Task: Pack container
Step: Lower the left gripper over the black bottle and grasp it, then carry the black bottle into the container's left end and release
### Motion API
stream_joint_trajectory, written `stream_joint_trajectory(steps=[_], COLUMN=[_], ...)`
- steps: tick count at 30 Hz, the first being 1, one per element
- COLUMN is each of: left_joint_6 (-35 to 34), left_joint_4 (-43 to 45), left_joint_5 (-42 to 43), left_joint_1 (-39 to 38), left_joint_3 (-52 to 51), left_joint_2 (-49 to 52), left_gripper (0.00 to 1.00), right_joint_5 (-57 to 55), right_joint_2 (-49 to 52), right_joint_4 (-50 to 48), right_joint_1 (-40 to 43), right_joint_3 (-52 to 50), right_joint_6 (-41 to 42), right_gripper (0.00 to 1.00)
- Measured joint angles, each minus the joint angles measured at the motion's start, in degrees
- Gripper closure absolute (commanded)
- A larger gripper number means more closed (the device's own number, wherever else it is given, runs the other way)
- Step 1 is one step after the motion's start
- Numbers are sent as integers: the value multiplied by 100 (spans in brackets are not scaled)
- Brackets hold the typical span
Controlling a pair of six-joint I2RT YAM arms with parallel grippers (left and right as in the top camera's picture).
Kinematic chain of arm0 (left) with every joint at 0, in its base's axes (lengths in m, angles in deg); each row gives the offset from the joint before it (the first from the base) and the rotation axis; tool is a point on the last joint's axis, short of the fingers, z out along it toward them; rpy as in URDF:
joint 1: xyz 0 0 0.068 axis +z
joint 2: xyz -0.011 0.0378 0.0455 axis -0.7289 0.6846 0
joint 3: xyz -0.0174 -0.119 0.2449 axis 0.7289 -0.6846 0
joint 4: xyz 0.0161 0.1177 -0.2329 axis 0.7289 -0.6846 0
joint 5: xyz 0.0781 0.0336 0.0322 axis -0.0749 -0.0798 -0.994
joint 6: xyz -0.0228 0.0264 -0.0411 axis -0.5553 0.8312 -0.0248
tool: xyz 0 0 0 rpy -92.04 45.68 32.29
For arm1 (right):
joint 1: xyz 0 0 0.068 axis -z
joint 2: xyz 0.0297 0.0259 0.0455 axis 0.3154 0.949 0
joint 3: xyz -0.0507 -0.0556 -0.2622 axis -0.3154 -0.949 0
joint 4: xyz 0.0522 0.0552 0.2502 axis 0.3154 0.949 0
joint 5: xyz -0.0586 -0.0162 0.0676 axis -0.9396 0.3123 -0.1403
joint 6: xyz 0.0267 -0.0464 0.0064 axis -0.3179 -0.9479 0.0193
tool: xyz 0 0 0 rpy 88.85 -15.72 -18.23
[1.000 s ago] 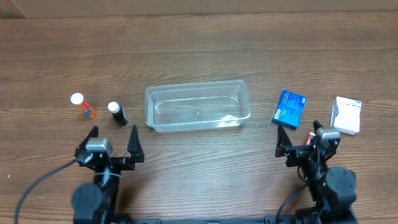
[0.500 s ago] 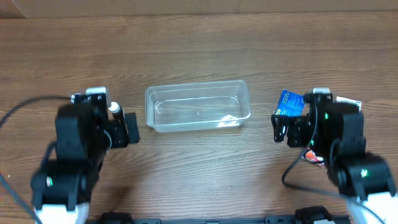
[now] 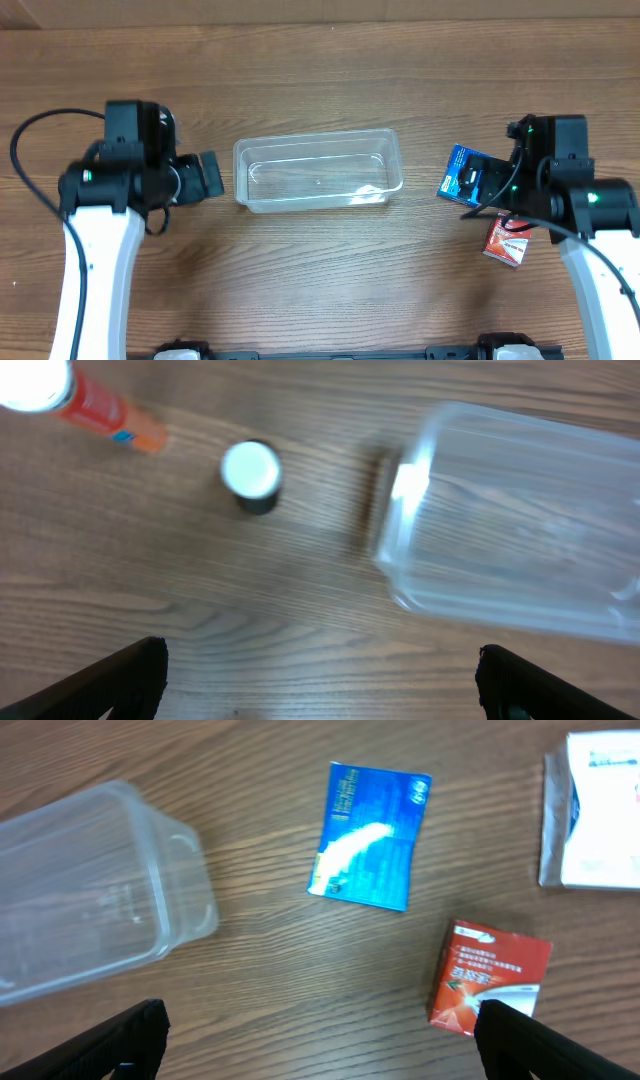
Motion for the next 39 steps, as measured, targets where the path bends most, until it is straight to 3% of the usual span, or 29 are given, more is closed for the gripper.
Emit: stream_joint_trajectory(steps=[7,21,25,26,31,39], left_joint_6=[-48,-48,-76,-70,-153,-155], left_joint_4=[280,951,966,964,962,944], left_joint_5=[-17,-15,-15,-17,-9,-35], left_joint_1=[417,426,426,426,426,426], left_joint_3=[105,116,116,116,116,142], left_joint_2=[981,2260,2455,2481,2505,2505], left_gripper=[0,2,19,32,72,87], right_joint_5=[140,170,170,173,173,170], right_joint_2=[142,142,142,142,142,142], right_joint_4=[-4,-4,-4,-4,-4,-4], right_joint_1=[273,273,273,273,273,273], right_joint_3=[0,0,0,0,0,0], right_joint_6=[52,74,72,72,74,72], right_gripper=[0,0,0,0,0,0])
